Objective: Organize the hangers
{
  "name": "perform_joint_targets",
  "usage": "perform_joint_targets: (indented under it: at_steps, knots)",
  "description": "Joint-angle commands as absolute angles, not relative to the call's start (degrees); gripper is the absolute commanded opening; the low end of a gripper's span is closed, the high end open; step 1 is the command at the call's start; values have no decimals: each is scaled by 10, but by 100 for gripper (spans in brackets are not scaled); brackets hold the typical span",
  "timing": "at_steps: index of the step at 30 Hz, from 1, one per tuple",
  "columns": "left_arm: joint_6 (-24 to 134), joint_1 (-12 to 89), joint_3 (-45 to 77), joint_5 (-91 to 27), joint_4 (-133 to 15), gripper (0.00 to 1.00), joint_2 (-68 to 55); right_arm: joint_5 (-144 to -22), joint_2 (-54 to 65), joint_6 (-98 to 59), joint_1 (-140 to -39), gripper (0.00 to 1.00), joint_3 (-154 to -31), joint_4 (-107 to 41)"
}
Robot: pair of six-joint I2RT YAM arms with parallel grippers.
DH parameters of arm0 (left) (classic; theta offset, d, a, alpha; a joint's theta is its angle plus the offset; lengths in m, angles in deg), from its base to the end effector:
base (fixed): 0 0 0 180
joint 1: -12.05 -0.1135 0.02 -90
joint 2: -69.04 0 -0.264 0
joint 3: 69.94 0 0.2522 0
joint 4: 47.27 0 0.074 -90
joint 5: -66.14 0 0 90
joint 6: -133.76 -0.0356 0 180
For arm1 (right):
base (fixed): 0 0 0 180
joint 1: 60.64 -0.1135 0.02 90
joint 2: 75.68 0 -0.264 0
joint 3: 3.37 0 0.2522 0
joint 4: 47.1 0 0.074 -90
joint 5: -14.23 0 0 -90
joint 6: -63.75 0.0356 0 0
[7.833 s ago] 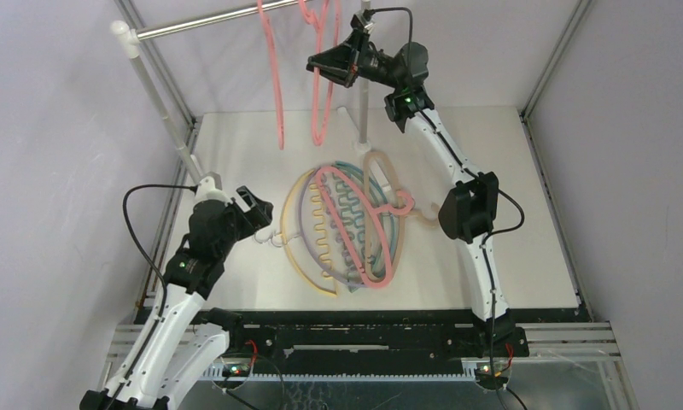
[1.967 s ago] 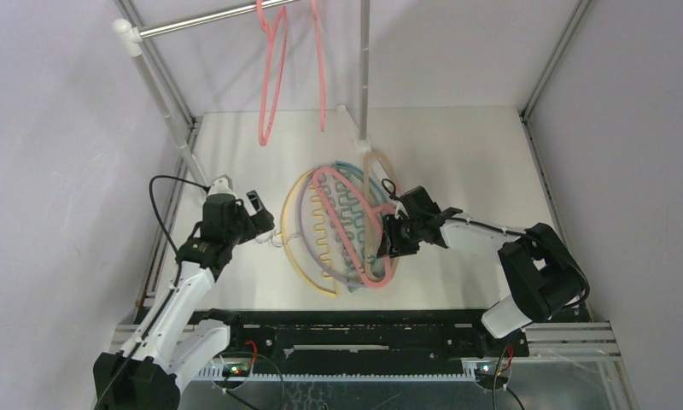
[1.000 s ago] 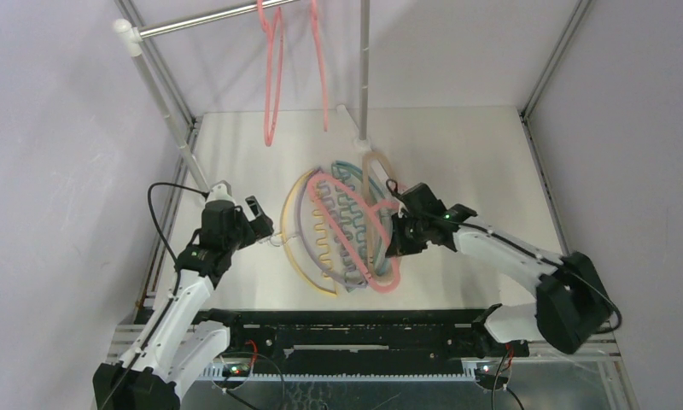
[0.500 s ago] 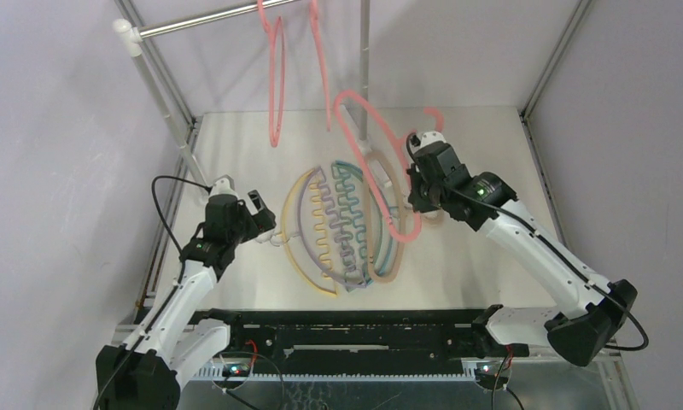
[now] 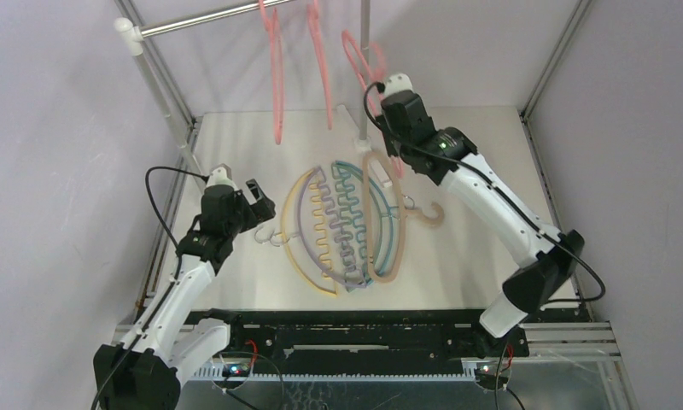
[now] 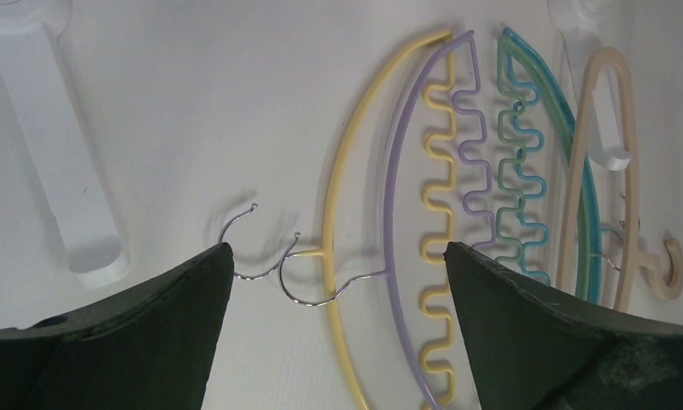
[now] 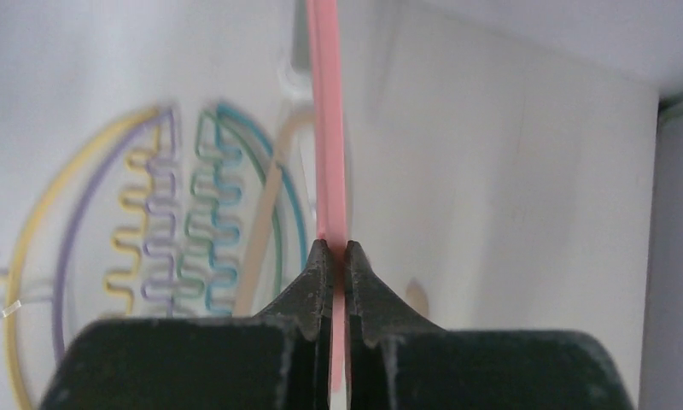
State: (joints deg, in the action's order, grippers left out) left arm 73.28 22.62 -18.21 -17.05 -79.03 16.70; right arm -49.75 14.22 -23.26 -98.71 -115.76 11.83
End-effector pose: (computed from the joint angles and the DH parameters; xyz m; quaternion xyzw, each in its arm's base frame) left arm 0.2006 -0.0331 0.2613 -0.1722 0.8580 -0.1160 0.4698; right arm 0.2756 0.1960 0.4110 -0.1654 0.8600 -0.0343 0.4816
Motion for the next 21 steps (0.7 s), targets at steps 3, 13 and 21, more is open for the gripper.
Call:
perform_joint_targets:
  at_steps: [3, 13, 21]
  knots:
    - [718, 223, -164, -169, -797, 98, 194, -473, 226, -297, -987, 0, -1316, 26]
    - [712, 223, -176, -151, -814, 98, 221, -537, 269, -299, -986, 0, -1379, -10]
    - [711, 223, -170, -150, -808, 98, 200, -611, 271, -290, -983, 0, -1445, 19]
